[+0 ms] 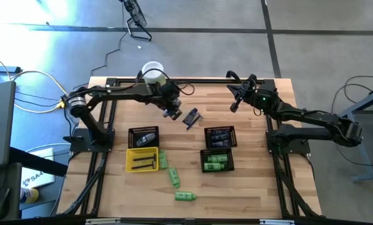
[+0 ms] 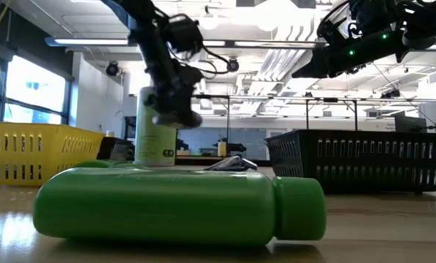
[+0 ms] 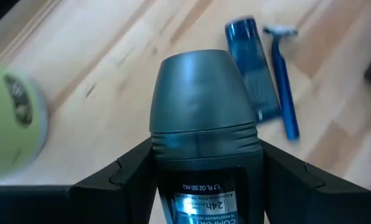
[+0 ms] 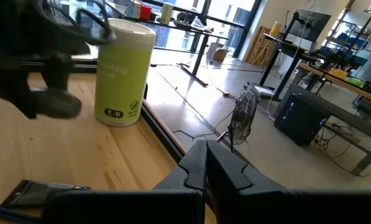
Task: Pick & Place Travel size toiletries
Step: Put the gray deodorant bottle into the top left black bin
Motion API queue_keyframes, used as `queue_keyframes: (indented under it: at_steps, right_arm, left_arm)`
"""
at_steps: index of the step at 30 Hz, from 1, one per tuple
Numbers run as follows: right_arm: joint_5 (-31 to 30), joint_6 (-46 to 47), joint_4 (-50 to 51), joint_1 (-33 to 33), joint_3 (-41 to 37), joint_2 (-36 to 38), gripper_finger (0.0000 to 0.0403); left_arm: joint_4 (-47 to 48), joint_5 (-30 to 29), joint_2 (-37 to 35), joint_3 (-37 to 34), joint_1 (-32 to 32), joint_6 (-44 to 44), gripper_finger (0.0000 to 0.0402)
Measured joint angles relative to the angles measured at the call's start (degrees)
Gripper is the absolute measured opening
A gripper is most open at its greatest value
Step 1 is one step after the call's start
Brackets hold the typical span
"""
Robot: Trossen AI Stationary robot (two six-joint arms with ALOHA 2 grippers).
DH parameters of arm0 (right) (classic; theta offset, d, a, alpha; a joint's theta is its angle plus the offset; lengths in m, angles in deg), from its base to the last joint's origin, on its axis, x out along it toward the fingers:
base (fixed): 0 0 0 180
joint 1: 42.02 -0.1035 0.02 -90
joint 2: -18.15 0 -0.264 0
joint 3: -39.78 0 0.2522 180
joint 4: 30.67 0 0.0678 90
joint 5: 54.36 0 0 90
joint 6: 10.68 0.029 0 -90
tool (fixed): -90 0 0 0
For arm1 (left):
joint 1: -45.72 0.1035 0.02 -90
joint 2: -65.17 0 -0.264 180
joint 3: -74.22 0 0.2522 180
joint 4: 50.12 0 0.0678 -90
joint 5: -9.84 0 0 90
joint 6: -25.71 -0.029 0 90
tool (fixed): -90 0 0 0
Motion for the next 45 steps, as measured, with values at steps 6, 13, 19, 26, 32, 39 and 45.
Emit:
queue_keyframes:
  at_steps: [6,13,19,26,32,39,45]
  right_arm:
    - [0.0,0.0,0.0,0.0,0.0,0.0,0.0002]
    - [0.2,0.0,0.0,0.0,0.0,0.0,0.0002]
    - [1.9,0.0,-0.4,0.0,0.0,0.0,0.0002]
    - [1.9,0.8,-0.5,0.0,0.0,0.0,0.0002]
    - [1.9,1.7,-0.5,-0.1,0.0,0.0,0.0002]
    - [1.9,1.7,-0.5,0.0,0.0,0.0,0.0002]
    - [1.9,1.7,-0.5,0.0,0.0,0.0,0.0002]
  left_arm:
    - [9.6,-0.1,-6.4,0.0,-2.2,0.1,0.0217]
    - [14.7,-7.1,-12.3,0.0,-7.4,0.1,0.0217]
    - [21.2,-13.9,-13.2,0.0,-12.1,4.0,0.0217]
    - [24.7,-14.1,-13.2,-5.7,-17.4,13.4,0.0217]
    - [27.9,-11.5,-13.2,-10.0,-23.0,23.1,0.0217]
    - [29.0,-12.7,-13.2,-11.9,-27.8,29.6,0.0218]
    - [29.1,-12.6,-13.2,-15.9,-29.5,32.7,0.0223]
